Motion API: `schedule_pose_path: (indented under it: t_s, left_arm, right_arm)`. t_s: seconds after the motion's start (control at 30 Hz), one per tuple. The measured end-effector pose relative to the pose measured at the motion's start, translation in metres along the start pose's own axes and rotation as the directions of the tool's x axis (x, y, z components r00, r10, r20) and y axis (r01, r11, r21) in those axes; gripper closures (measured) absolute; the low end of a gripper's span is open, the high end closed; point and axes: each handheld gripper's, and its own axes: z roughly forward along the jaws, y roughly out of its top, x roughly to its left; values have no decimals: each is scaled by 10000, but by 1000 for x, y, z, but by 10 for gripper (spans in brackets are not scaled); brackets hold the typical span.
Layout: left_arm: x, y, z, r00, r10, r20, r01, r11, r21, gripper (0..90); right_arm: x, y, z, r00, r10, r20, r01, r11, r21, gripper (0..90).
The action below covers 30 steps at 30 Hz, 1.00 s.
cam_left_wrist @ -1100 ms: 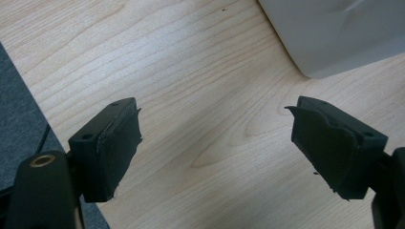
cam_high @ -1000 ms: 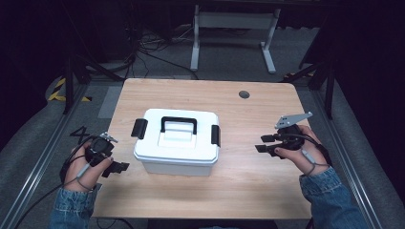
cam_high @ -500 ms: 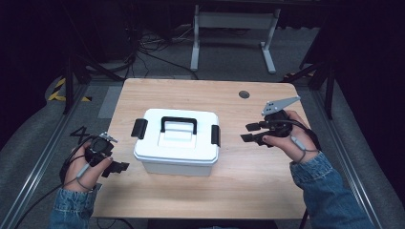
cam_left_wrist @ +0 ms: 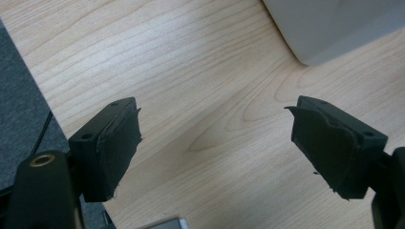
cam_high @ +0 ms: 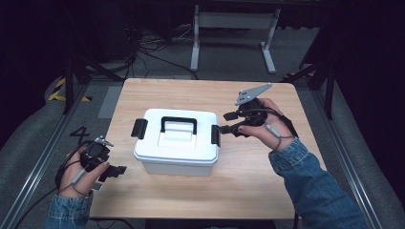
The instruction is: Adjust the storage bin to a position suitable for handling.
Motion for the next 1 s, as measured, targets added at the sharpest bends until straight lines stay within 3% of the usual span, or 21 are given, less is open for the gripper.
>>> schedule_pose_path:
  t_s: [0.2,0.47,0.83,1.0]
  left_arm:
    - [2,0,3,9995,-273,-136,274,9995,142,179]
    - [4,2,3,9997,-204,-98,205,9998,87,180]
    - [5,2,2,9997,-259,13,259,9997,-6,180]
    - [5,3,3,9997,-256,46,256,9996,124,187]
  right_arm:
    - [2,19,19,9994,-201,-291,203,9998,70,454]
    - [11,42,52,9939,-700,-849,721,9972,217,467]
    - [14,55,82,9893,-907,-1147,962,9944,436,493]
    - [11,57,93,9868,-1061,-1220,1134,9920,551,562]
